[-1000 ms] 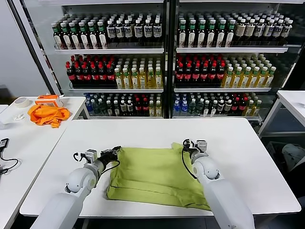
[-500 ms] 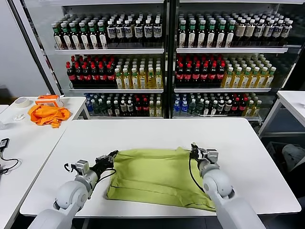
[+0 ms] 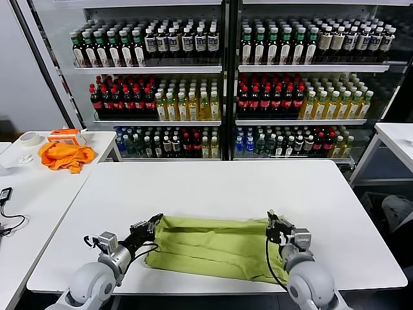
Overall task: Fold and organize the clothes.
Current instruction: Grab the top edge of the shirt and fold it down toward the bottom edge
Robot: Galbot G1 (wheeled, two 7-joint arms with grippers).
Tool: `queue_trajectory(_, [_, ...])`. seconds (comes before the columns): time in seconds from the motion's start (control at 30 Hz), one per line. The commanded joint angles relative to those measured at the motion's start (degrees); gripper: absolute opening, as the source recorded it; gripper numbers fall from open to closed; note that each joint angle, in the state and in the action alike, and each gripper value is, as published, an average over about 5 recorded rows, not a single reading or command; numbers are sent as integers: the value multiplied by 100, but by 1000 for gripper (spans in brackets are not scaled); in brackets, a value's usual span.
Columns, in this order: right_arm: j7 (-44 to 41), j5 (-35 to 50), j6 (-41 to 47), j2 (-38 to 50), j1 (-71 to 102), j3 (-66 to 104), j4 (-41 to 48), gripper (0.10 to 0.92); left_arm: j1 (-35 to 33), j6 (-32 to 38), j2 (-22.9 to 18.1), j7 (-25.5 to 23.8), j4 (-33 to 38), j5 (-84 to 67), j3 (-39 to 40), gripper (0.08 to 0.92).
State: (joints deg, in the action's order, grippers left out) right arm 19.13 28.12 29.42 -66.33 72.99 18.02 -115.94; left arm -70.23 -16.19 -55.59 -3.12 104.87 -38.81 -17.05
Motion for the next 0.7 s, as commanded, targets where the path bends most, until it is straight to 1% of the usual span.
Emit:
queue_trajectory(0.03, [-56, -276, -52, 25, 585, 135, -290, 108, -322, 88, 36, -52, 175, 107, -50, 84])
queue_trajectory(0.33, [-108, -375, -113, 22, 521, 87, -142, 108, -372, -87, 66, 1, 252, 127, -117, 84])
queue_trajectory(0.7, [-110, -646, -87, 10, 672, -96, -189, 108, -505, -637, 87, 218, 428, 474, -213, 84])
